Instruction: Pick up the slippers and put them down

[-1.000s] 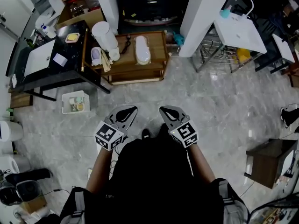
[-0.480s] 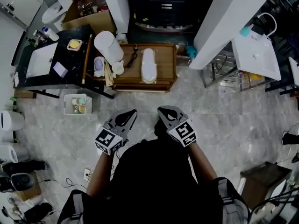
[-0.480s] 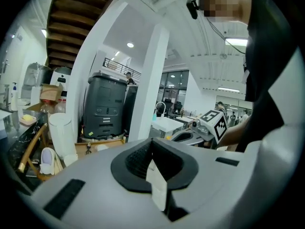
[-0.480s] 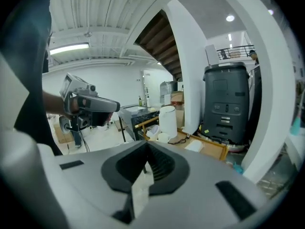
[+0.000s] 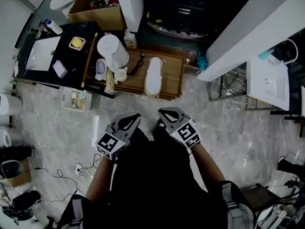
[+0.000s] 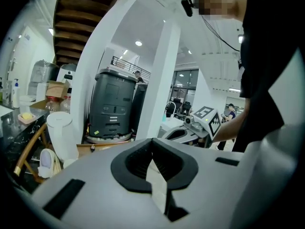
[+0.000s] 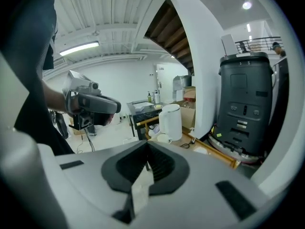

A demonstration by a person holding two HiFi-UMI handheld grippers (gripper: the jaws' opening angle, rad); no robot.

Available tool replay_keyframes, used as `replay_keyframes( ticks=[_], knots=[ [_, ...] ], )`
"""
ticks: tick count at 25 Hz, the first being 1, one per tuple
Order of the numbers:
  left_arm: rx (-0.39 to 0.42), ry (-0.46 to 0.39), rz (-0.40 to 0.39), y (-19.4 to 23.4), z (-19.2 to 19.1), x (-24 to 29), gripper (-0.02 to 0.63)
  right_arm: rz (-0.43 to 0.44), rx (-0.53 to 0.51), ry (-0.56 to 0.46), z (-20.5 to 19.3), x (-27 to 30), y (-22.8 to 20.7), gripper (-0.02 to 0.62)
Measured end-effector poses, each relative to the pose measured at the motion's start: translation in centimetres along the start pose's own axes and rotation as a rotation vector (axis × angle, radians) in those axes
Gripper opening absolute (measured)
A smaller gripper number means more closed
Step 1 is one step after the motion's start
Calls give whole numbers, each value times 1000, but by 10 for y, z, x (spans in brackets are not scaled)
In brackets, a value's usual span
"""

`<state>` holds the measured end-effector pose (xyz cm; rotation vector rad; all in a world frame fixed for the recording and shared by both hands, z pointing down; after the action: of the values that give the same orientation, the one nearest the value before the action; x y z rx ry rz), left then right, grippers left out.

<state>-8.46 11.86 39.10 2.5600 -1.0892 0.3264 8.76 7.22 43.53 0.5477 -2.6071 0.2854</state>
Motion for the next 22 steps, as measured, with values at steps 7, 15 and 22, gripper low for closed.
replay_keyframes(
  ticks=[7,15,22],
  knots=[
    [0,11,-27,53,-2,19,11,-22,45,29,17,42,-16,9],
    [6,27,-163,112,6,56,11,-121,123,5,37,92,-35,9],
    [28,46,-254,140,24,89,11,-199,206,11,38,94,-64,9]
  ],
)
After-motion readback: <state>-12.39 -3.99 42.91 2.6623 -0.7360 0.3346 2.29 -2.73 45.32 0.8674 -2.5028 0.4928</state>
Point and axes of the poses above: the fingertips, and each gripper's own axes: x forward along the fingers, y to its left, z out of its top, the point moved 7 cm from there along -x, backward along the fingers, and after that the axes turned 2 degrees about y, right-handed, at the moved point
